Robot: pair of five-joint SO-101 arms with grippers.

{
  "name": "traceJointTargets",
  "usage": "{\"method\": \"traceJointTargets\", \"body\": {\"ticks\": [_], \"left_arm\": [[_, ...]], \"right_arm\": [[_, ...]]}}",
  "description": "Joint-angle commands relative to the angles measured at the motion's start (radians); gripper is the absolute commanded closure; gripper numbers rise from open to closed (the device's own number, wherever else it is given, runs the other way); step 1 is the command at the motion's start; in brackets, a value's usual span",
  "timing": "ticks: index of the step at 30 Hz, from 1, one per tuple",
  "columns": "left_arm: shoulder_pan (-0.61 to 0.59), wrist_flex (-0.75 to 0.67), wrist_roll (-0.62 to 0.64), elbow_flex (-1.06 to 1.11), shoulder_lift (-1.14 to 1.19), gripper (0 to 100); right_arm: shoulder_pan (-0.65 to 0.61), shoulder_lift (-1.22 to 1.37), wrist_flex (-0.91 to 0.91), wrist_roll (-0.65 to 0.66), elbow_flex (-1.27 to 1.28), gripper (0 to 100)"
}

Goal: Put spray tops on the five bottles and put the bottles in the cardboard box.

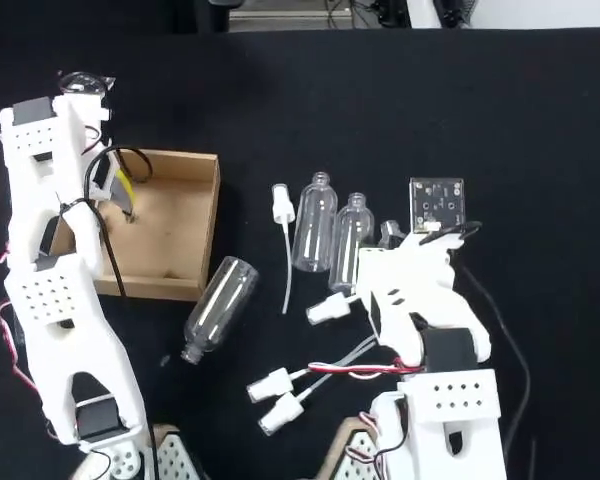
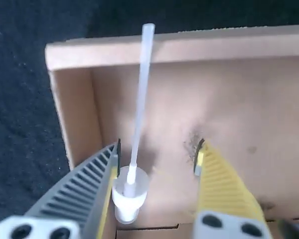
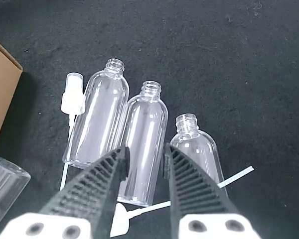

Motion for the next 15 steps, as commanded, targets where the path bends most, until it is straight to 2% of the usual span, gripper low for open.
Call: {"method": "traceJointTargets", "body": {"ticks": [1, 3, 8, 13, 15], "left_arm": [[0.001, 0.000, 0.003, 0.054, -0.014, 77], [0.021, 0.003, 0.003, 0.085, -0.020, 79], [0.102, 0.041, 0.011, 0.090, -0.026, 96], [0.185, 0.095, 0.015, 0.076, -0.028, 97], [0.194, 0.117, 0.054, 0.035, -0.028, 97]], "right_arm": [[0.012, -0.025, -0.026, 0.006, -0.004, 90.0], [0.012, -0.025, -0.026, 0.006, -0.004, 90.0], [0.012, -0.025, -0.026, 0.006, -0.004, 90.0], [0.012, -0.025, -0.026, 0.006, -0.004, 90.0], [0.012, -0.025, -0.026, 0.006, -0.004, 90.0]]}}
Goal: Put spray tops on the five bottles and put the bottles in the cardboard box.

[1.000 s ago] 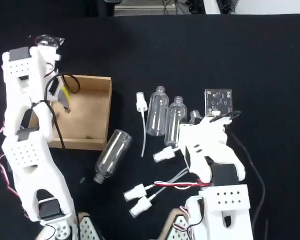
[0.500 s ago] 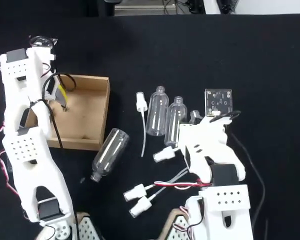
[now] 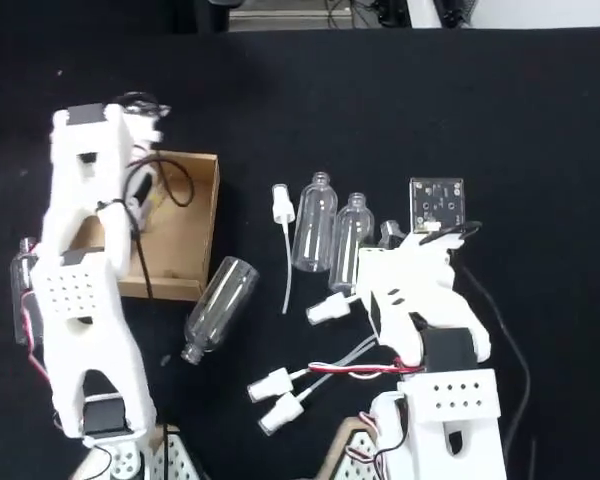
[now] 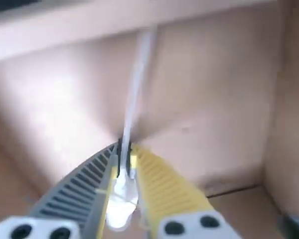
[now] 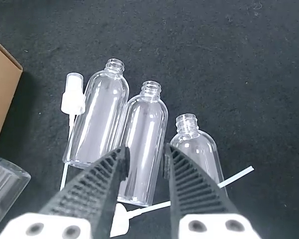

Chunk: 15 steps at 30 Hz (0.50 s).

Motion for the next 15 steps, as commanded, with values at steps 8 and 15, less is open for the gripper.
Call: {"method": "traceJointTargets", "body": {"ticks": [8, 15], "left_arm": [[0.021, 0.091, 0.075, -0.220, -0.034, 97], [0.035, 0.092, 0.077, -0.189, -0.147, 97]], "right_arm": [[0.012, -0.025, -0.026, 0.006, -0.004, 90.0], [0.012, -0.025, -0.026, 0.008, -0.004, 90.0]]}}
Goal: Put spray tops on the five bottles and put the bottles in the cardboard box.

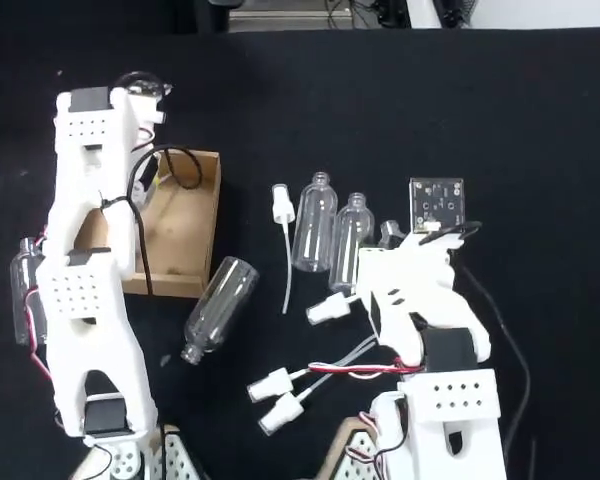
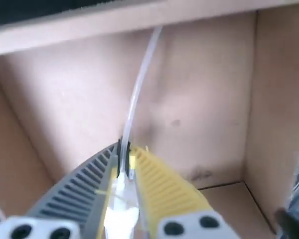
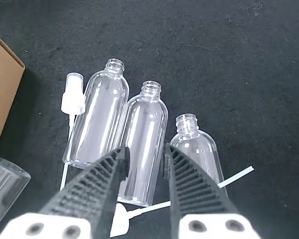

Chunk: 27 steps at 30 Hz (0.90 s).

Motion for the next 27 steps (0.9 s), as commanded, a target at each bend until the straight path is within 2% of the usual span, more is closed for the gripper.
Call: {"method": "traceJointTargets", "body": {"ticks": [1, 8, 17, 21, 27], "left_arm": [[0.019, 0.009, 0.008, -0.038, -0.135, 97], [0.008, 0.009, 0.006, 0.039, -0.293, 97], [0.068, 0.009, 0.006, 0.170, -0.519, 97], [0.142, 0.009, 0.008, 0.213, -0.606, 97], [0.331, 0.008, 0.018, 0.225, -0.694, 97]], "right_arm": [[0.012, -0.025, -0.026, 0.008, -0.004, 90.0], [0.012, -0.025, -0.026, 0.008, -0.004, 90.0], [0.021, -0.025, -0.026, 0.008, -0.005, 90.0], [0.118, -0.025, -0.046, 0.000, -0.013, 90.0], [0.235, -0.025, -0.091, -0.003, -0.008, 90.0]]}}
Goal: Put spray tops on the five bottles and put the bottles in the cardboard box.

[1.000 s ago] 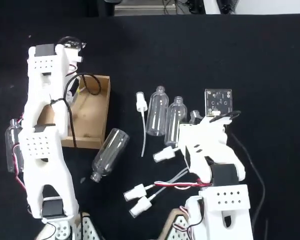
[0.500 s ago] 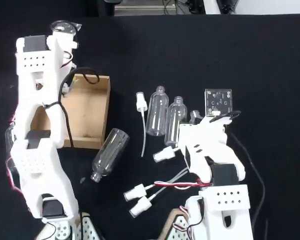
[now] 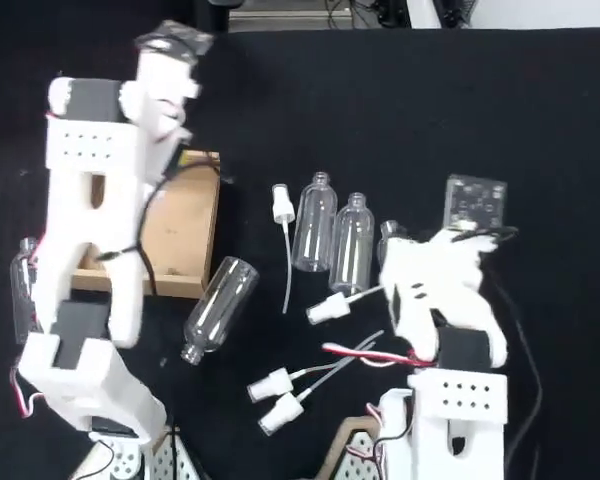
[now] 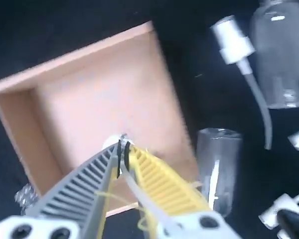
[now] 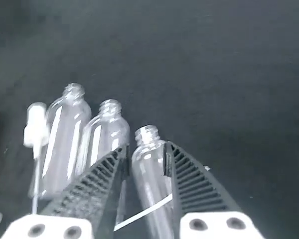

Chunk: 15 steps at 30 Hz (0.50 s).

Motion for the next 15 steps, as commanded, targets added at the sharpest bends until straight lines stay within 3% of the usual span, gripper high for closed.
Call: {"method": "traceJointTargets", "body": {"ticks": [1, 8, 11, 15], "left_arm": [[0.131, 0.005, 0.029, -0.018, -0.094, 97], [0.426, 0.003, 0.098, -0.016, -0.121, 97], [0.486, 0.003, 0.104, -0.012, -0.112, 96], [0.472, 0.005, 0.106, 0.018, -0.110, 80]], "right_arm": [[0.054, -0.025, -0.032, -0.003, -0.008, 90.0], [0.077, -0.025, -0.032, -0.003, -0.008, 90.0], [0.091, -0.025, -0.032, -0.005, -0.010, 90.0], [0.086, -0.025, -0.032, -0.005, -0.008, 90.0]]}}
